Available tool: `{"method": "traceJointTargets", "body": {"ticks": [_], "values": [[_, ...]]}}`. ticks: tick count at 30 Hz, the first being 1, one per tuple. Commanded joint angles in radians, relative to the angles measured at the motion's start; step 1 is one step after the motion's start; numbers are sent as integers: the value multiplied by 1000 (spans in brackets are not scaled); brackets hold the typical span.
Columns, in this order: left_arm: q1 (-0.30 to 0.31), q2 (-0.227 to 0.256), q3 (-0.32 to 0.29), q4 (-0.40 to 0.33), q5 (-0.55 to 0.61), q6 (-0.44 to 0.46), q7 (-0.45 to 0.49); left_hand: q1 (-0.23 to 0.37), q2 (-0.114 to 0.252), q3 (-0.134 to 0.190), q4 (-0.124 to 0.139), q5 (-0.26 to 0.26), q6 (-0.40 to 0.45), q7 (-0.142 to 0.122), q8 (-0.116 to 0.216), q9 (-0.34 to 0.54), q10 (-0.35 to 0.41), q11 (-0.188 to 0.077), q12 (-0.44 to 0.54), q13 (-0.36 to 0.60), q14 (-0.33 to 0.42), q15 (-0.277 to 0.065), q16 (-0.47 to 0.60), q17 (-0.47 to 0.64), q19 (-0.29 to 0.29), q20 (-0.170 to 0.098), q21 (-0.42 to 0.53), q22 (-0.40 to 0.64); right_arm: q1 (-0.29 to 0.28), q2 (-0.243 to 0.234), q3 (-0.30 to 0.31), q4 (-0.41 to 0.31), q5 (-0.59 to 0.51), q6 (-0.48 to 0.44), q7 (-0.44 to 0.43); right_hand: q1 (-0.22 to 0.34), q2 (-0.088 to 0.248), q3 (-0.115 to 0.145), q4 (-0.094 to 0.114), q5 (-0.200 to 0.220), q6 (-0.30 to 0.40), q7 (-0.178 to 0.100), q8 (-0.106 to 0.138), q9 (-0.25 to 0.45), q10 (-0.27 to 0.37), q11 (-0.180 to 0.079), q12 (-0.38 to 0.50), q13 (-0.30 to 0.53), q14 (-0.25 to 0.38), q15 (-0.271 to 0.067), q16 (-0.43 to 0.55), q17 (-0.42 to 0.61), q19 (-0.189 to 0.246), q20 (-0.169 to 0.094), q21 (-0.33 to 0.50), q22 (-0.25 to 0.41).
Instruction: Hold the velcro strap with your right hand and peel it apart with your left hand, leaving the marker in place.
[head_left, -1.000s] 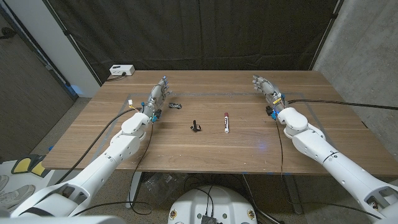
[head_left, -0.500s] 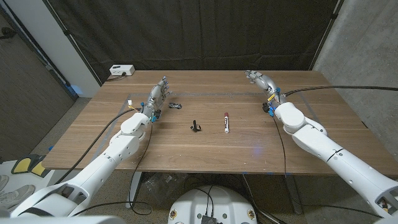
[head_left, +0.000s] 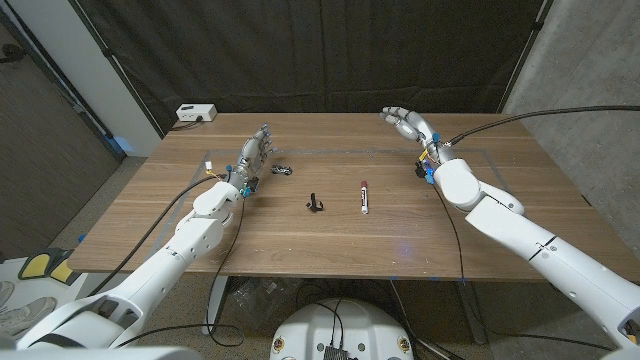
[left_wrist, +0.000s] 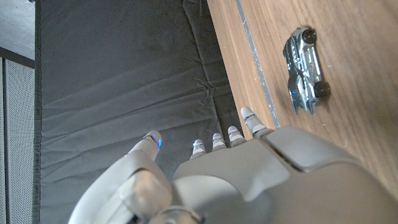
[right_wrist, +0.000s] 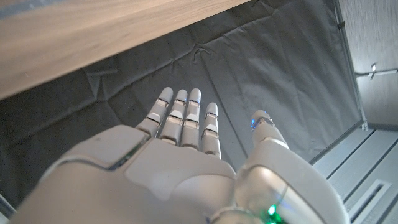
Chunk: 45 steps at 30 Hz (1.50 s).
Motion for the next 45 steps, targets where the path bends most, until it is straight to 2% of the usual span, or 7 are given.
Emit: {"method": "traceJointTargets", "body": {"ticks": [1, 13, 25, 30, 31, 35, 45], "values": [[-17, -4, 6, 18, -3, 0, -22, -1, 2, -2, 1, 6, 5, 0, -3, 3, 6, 2, 9, 1, 2, -2, 8, 0, -23, 6, 5, 5, 13, -21, -80, -173, -291, -230, 8, 16, 0, 13, 1, 7, 38, -5, 11, 2, 33, -5, 14, -1, 26, -8, 4, 3, 11, 6, 0, 6], [-29, -9, 10, 44, -10, -3, -47, -2, 2, -3, 1, 7, 6, 1, -6, 1, 9, 7, 10, 0, 7, 1, 10, 0, -22, 12, 5, 6, 56, -6, -191, -274, -554, -400, 130, 26, -4, 23, -5, 7, 69, -18, 11, 2, 55, -28, 17, -1, 52, -35, 1, 2, 19, 26, -3, 6], [-32, -7, 11, 56, -11, -4, -62, -3, 2, -4, 1, 7, 7, 2, -8, 1, 9, 4, 10, -1, 9, 0, 11, -1, -21, 13, 4, 6, 95, -2, -223, -266, -627, -324, 248, 31, -13, 26, -8, 4, 57, -27, -2, 2, 27, -37, 1, -1, 49, -49, -8, 2, 24, 28, -5, 7], [-37, -7, 15, 63, -10, 0, -70, -3, 2, -4, 2, 7, 7, 2, -9, 0, 10, 5, 10, -1, 9, 1, 10, -1, -21, 14, 4, 6, 128, -13, -241, -274, -654, -292, 360, 23, -21, 19, -4, -1, 42, -32, -12, 2, 15, -37, -6, -1, 45, -56, -11, 5, 26, 25, -6, 8], [-38, -8, 15, 64, -10, 0, -69, -3, 2, -4, 2, 7, 7, 2, -9, 0, 11, 6, 10, -1, 9, 1, 10, -1, -21, 14, 4, 6, 132, -14, -243, -278, -663, -288, 377, 17, -22, 15, 1, -5, 42, -31, -13, 3, 7, -50, -10, -1, 43, -56, -12, 8, 26, 26, -7, 8], [-40, -7, 16, 66, -9, 2, -73, -4, 2, -4, 2, 7, 8, 3, -10, 0, 11, 6, 10, -1, 9, 0, 10, -1, -20, 15, 4, 6, 146, -20, -253, -294, -699, -275, 453, 11, -25, 9, 5, -10, 41, -33, -16, 3, 6, -43, -13, -1, 41, -57, -13, 11, 27, 24, -8, 9], [-43, -9, 19, 67, -8, 3, -76, -5, 2, -5, 2, 7, 10, 4, -12, -1, 11, 9, 10, -1, 10, 1, 10, -1, -20, 16, 4, 6, 148, -1, -246, -313, -727, -243, 564, 32, -25, 15, -9, -13, 39, -31, -20, 4, -3, -43, -19, 0, 40, -63, -18, 8, 31, 24, -9, 9]]}}
